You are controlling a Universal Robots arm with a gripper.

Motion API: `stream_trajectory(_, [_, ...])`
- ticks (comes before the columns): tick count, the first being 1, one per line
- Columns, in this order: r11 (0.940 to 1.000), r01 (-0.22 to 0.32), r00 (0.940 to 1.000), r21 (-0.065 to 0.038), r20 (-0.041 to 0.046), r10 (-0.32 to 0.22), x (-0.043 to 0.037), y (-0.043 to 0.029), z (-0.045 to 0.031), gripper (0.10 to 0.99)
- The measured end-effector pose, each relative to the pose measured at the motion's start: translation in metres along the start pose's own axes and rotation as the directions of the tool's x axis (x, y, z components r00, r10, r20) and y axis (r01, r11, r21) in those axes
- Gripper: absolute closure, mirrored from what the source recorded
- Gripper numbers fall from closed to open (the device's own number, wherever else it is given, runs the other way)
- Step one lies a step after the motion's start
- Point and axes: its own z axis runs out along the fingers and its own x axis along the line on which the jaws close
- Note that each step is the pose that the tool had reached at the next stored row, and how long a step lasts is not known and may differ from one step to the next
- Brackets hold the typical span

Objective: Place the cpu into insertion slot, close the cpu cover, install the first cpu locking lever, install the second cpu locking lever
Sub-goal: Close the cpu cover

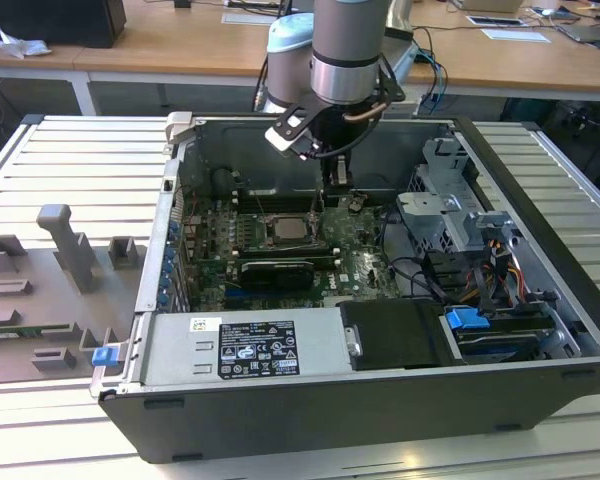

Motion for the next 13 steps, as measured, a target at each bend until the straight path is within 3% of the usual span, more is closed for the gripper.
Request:
stream_trajectory(4, [1.0, 0.0, 1.0, 0.0, 0.0, 0.0, 0.0, -0.0101, -0.0004, 0.98])
stream_trajectory(13, [1.0, 0.0, 1.0, 0.0, -0.0001, 0.0, 0.0, -0.022, 0.0001, 0.98])
